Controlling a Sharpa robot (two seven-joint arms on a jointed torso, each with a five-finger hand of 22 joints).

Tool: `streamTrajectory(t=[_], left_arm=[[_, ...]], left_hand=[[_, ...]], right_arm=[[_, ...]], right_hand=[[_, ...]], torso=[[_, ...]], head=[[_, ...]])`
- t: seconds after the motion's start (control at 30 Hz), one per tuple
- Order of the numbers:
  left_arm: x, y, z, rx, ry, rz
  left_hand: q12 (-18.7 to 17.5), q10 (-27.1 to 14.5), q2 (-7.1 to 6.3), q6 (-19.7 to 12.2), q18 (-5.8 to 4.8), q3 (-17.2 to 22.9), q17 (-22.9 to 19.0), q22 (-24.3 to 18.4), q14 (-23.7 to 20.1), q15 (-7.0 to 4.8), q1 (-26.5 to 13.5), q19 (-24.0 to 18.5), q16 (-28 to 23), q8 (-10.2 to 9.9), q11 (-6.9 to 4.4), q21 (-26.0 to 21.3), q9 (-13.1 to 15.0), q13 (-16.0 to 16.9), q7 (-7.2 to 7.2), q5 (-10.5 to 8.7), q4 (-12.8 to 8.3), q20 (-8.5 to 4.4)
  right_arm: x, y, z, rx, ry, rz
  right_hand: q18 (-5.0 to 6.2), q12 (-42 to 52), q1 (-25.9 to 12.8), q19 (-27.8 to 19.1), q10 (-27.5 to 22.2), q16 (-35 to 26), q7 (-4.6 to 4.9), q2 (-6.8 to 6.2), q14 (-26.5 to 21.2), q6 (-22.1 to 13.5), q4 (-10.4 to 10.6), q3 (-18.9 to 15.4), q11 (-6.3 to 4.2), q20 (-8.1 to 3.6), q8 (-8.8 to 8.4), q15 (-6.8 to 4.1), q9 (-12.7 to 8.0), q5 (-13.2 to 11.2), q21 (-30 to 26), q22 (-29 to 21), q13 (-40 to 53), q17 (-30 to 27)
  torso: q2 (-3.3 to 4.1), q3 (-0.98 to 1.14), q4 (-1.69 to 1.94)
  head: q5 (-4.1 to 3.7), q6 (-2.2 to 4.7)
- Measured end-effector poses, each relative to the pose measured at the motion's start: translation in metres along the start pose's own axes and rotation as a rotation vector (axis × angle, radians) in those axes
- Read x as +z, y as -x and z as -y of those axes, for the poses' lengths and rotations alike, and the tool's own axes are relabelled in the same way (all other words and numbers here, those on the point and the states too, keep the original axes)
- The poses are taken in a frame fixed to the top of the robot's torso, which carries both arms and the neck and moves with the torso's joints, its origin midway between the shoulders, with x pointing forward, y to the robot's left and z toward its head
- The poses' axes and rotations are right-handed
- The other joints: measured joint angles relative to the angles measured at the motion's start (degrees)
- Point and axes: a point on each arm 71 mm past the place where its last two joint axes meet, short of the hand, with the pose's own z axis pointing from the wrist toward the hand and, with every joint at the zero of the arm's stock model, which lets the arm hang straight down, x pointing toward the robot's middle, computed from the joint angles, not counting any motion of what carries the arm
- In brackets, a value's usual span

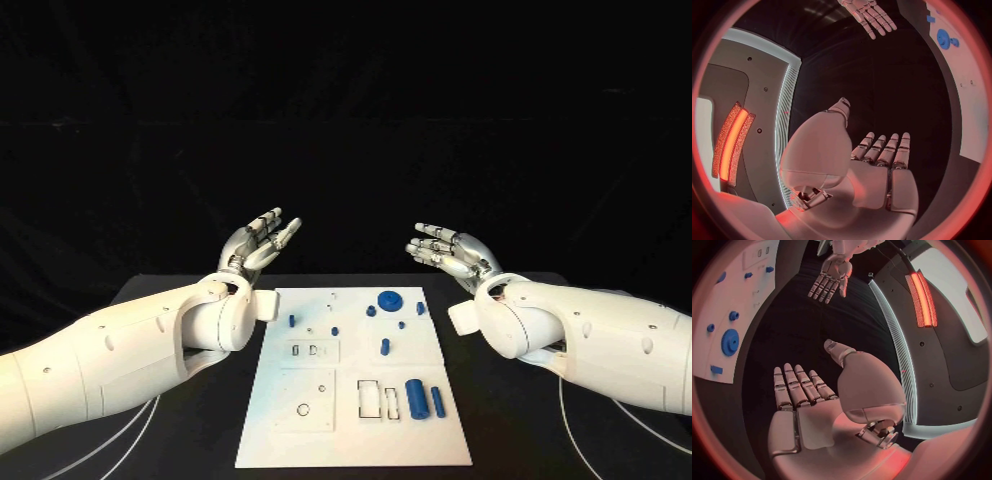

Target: Assemble the parts on the task board

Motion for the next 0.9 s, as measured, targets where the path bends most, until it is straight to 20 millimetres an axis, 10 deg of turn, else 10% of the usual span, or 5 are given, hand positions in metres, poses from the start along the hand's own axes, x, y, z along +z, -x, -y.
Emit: streamTrajectory(t=[0.13,0.33,0.67,0.9], left_arm=[[-0.002,0.003,0.001,-0.003,0.0,-0.005],[-0.007,0.008,0.004,-0.007,-0.002,-0.02],[-0.02,0.004,0.015,-0.03,-0.014,-0.1],[-0.025,-0.006,0.028,-0.053,-0.036,-0.155]], left_hand=[[3.8,17.1,0.37,12.8,4.06,0.5,5.0,3.3,21.3,-3.18,1.8,21.1,8.5,5.4,0.72,7.7,3.5,1.4,0.91,0.0,-0.2,-0.29],[6.3,33.1,0.41,25.2,7.2,1.0,7.2,3.9,30.3,-5.45,2.8,29.9,12.2,10.6,0.18,11.2,6.7,2.0,2.6,0.0,-0.4,-0.52],[5.2,37.7,-0.09,28.0,7.17,1.6,8.4,3.3,34.0,-6.7,3.7,34.1,12.4,11.5,-0.95,11.8,7.1,1.8,3.3,0.0,-0.4,-1.49],[5.0,38.2,-0.09,28.0,7.16,1.6,8.6,3.2,34.4,-6.97,3.7,34.7,12.4,11.5,-1.03,11.8,7.1,1.8,3.29,0.0,-0.4,-1.64]], right_arm=[[0.003,0.002,-0.003,-0.095,0.044,-0.01],[0.007,0.005,-0.01,-0.231,0.109,-0.027],[0.014,0.007,-0.027,-0.477,0.199,-0.085],[0.022,-0.003,-0.042,-0.697,0.235,-0.176]], right_hand=[[2.79,3.3,2.6,16.8,19.5,4.9,1.05,-1.07,16.9,13.5,-3.0,1.5,-1.84,-0.19,4.77,-2.47,3.4,0.0,7.2,3.2,1.1,2.6],[4.42,3.3,3.1,24.3,26.3,7.1,2.72,-1.58,24.0,23.8,-4.0,3.1,-3.43,-0.61,7.68,-4.52,5.2,0.0,11.4,4.6,1.0,3.4],[4.42,2.3,4.5,32.3,35.8,12.1,4.1,-4.24,36.2,29.9,-5.9,5.4,-6.25,-4.68,9.29,-8.64,5.3,0.9,19.8,8.6,1.2,7.3],[4.41,0.9,5.3,37.5,40.7,22.2,2.62,-4.43,48.9,32.8,-7.1,3.1,-9.09,-8.91,10.21,-12.78,5.8,3.4,35.0,18.1,1.5,16.0]], torso=[[0.07,-0.06,-0.03],[0.52,-0.19,-0.07],[2.38,-0.42,-0.17],[4.33,-0.64,-0.14]], head=[[-0.01,-0.25],[-0.09,-0.34],[-0.43,-0.34],[-0.51,-0.48]])
